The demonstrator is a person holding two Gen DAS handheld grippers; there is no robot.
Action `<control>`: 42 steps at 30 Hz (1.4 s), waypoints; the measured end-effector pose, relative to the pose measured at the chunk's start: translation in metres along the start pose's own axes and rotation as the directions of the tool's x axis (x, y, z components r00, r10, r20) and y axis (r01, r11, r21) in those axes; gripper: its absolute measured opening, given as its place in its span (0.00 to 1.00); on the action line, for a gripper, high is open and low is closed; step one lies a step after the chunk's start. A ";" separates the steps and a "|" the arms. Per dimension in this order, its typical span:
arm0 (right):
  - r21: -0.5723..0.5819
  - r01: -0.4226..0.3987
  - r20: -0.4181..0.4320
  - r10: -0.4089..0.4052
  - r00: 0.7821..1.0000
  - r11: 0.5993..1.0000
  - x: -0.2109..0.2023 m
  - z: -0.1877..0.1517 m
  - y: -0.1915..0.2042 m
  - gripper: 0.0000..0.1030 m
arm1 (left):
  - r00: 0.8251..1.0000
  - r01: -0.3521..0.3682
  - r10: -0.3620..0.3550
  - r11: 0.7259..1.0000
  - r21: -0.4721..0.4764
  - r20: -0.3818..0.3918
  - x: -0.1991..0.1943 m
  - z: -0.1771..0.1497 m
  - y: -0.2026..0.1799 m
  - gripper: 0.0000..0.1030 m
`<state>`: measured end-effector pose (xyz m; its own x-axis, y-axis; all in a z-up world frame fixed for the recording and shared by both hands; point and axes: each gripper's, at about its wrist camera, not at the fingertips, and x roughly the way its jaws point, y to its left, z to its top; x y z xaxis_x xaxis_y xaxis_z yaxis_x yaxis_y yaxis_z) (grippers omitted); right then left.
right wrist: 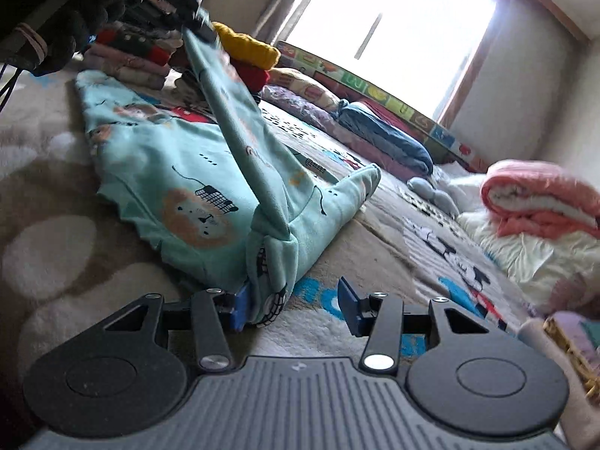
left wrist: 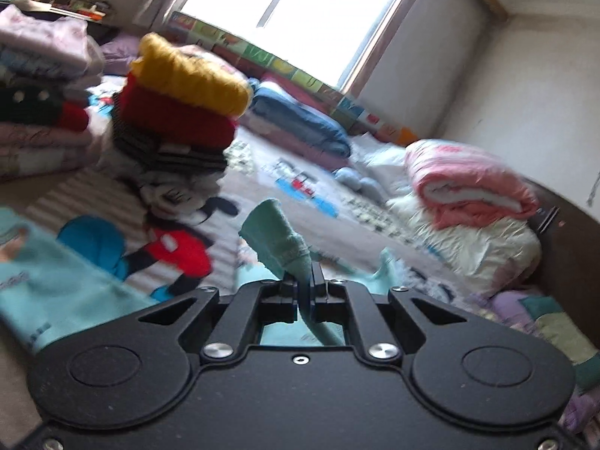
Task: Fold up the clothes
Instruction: 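Fold the sleeve over the sweatshirt body with the left gripper, then carry the held sleeve across the sweatshirt body with the left gripper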
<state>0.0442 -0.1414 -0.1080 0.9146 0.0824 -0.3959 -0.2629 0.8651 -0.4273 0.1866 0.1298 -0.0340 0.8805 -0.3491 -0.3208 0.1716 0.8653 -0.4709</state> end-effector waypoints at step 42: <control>0.046 -0.348 0.076 0.344 0.936 0.936 0.000 0.008 0.006 0.56 | 0.996 -0.089 0.089 0.996 0.011 -0.028 0.007 -0.023 0.038 0.04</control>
